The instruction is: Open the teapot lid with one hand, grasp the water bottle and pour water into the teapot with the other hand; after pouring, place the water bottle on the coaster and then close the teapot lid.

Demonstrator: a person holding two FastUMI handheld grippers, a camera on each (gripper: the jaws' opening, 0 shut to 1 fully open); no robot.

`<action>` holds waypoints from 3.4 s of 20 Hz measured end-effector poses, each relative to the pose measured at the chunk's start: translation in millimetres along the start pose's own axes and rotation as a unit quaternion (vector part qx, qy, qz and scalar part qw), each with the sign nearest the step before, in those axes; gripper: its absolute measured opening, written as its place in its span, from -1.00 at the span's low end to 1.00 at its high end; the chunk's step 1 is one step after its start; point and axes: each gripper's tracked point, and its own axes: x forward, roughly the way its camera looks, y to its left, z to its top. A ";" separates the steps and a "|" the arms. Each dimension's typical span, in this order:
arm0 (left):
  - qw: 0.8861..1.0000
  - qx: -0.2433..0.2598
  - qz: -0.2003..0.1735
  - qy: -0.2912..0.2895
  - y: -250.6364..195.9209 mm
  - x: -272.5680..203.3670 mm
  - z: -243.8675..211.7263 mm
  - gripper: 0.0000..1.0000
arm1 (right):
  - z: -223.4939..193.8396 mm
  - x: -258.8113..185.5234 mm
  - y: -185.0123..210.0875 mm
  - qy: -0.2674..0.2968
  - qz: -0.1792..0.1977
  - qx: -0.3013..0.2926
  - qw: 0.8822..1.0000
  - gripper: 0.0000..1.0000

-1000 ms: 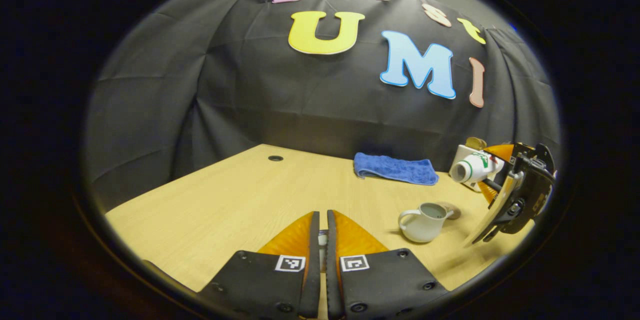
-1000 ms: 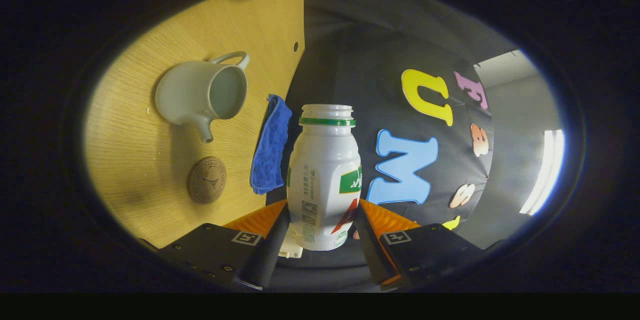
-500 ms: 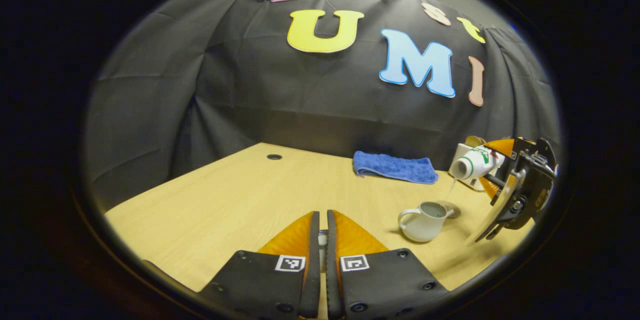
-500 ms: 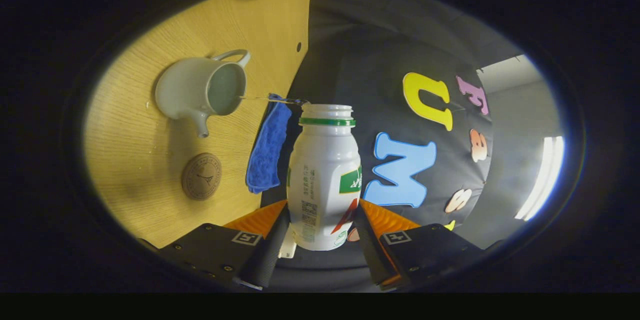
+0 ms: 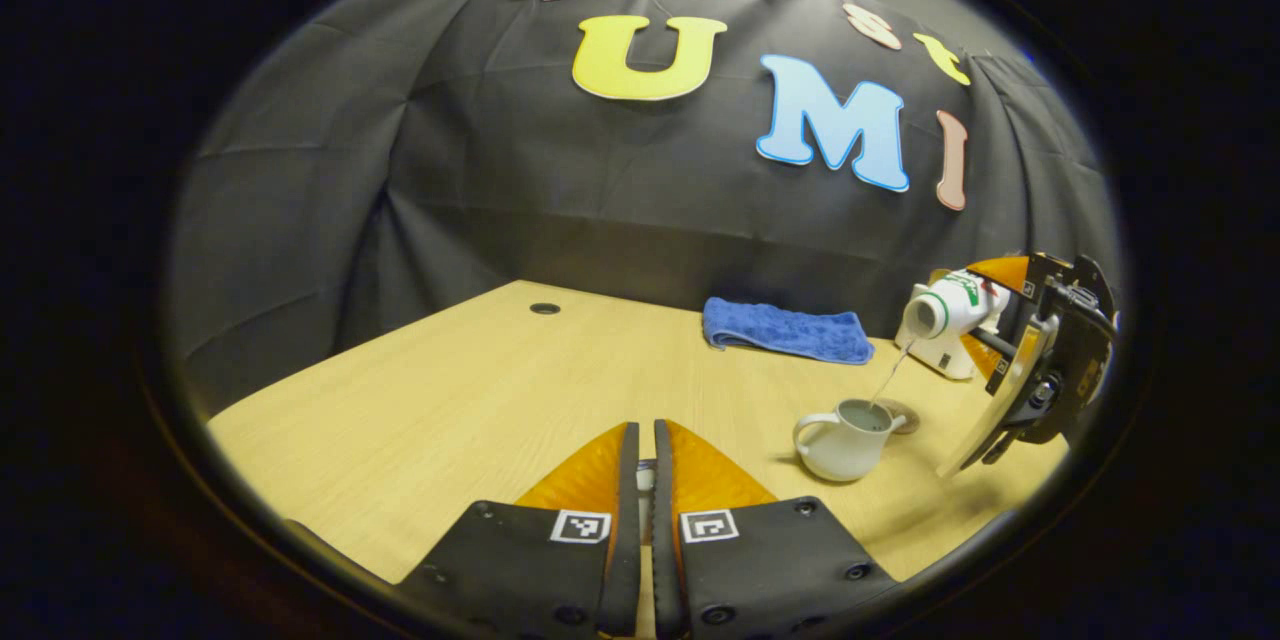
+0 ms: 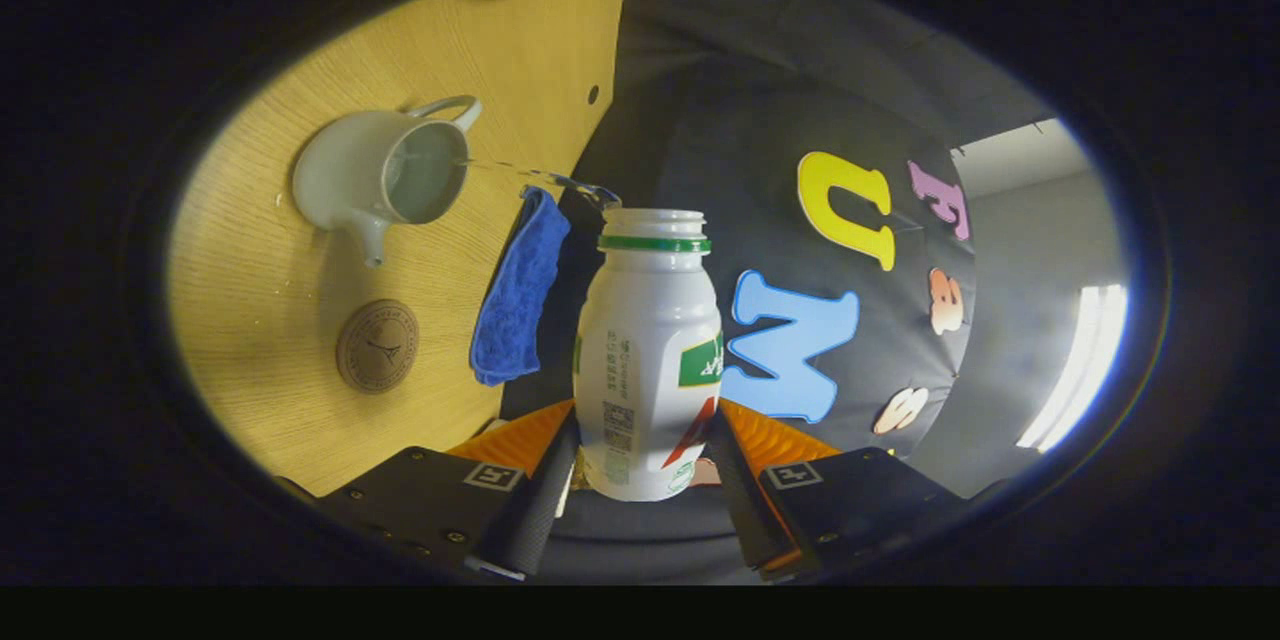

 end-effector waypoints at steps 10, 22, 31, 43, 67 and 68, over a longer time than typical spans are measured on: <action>1.000 -0.003 -0.001 0.001 0.0 1.2 -1.9 -0.70 | -1.5 3.3 -6.2 -0.007 -0.015 -0.019 1.000 0.45; 1.000 -0.004 0.000 0.005 -1.1 4.3 -7.7 -0.70 | -11.0 12.8 -26.2 -0.008 -0.032 -0.043 0.999 0.46; 1.000 -0.005 0.005 0.004 -0.7 5.0 -9.8 -0.70 | -12.2 17.2 -45.4 -0.012 -0.048 -0.062 0.997 0.45; 1.000 -0.007 0.009 0.006 -1.4 8.5 -15.1 -0.77 | -1.3 22.2 -64.5 -0.033 -0.064 -0.103 0.992 0.46; 0.999 0.018 -0.031 -0.017 -41.3 7.2 2.8 -0.77 | 15.8 -12.2 75.7 0.027 0.145 0.373 0.916 0.45; 0.999 0.021 -0.035 -0.019 -46.8 9.0 6.0 -0.77 | 16.0 -13.3 77.0 0.029 0.153 0.404 0.902 0.46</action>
